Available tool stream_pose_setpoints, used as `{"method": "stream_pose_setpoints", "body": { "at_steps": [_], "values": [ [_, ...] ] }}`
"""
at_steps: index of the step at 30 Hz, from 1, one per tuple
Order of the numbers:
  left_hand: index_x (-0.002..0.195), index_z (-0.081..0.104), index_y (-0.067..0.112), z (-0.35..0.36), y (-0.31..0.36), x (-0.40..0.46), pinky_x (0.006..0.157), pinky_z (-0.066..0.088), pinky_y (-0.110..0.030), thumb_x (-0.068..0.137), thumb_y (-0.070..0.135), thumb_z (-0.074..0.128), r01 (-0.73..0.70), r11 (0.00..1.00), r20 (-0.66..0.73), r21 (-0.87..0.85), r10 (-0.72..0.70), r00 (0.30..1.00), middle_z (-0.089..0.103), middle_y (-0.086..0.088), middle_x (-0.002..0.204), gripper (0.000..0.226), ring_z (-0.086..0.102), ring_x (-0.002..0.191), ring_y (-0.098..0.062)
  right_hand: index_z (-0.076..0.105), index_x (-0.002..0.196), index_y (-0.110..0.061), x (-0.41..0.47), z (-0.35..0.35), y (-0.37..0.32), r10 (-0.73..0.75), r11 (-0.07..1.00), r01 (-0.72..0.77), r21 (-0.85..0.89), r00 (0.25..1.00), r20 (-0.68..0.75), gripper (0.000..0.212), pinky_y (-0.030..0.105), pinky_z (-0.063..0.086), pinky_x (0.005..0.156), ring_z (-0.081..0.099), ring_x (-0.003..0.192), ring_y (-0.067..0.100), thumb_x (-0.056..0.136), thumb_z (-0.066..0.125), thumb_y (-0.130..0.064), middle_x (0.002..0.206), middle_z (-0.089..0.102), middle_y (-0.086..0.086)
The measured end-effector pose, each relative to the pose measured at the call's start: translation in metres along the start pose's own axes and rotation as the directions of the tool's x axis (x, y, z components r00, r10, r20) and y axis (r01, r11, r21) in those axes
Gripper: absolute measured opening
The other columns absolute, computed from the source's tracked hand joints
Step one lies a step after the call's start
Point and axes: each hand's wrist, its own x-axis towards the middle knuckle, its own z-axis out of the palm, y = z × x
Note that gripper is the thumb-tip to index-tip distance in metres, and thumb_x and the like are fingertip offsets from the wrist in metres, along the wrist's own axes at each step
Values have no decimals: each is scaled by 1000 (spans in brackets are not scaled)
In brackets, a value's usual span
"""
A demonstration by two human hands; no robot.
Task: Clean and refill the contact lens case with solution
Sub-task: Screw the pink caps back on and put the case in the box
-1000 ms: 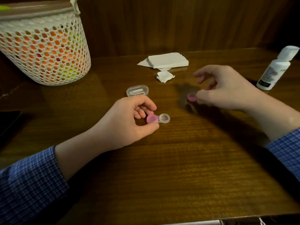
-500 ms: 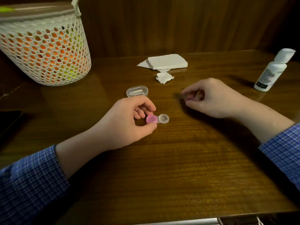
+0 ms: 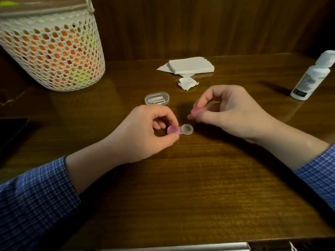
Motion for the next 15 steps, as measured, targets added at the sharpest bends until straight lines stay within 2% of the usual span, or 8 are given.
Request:
{"method": "stream_pose_setpoints", "body": {
  "at_steps": [3, 6, 12, 15],
  "values": [
    [99, 75, 30, 0, 0, 0, 74, 55, -18, 86, 25, 80, 2, 1000, 2, 6, -2, 1000, 70, 18, 92, 14, 65, 90, -5, 74, 88, -14, -4, 6, 0, -86, 996, 86, -13, 996, 5, 12, 38, 63, 86, 76, 92, 16, 80, 84, -16, 96, 79, -1],
    [100, 75, 30, -1, 0, 1, 76, 55, -18, 86, 26, 80, 0, 1000, 9, 19, -1, 1000, 70, 19, 93, 16, 65, 90, -4, 78, 82, -19, -6, 8, -2, -131, 985, 141, -101, 986, 98, 11, 32, 57, 91, 73, 98, 9, 77, 84, -26, 96, 78, -9],
    [100, 75, 31, -2, 0, 1, 75, 54, -16, 86, 27, 80, 4, 1000, 10, 26, -4, 1000, 70, 19, 94, 16, 65, 91, -4, 80, 82, -25, -6, 9, -1, -143, 969, 168, -181, 979, 144, 5, 26, 55, 93, 71, 99, 5, 80, 85, -25, 97, 77, -13],
    [99, 75, 30, -2, 1, 1, 75, 54, -17, 86, 26, 80, -2, 1000, 9, 11, 2, 1000, 71, 17, 93, 15, 66, 90, -4, 81, 82, -24, -5, 10, 0, -141, 963, 170, -207, 979, 149, 5, 29, 55, 95, 71, 100, 5, 79, 84, -27, 98, 77, -13]
  ]
}}
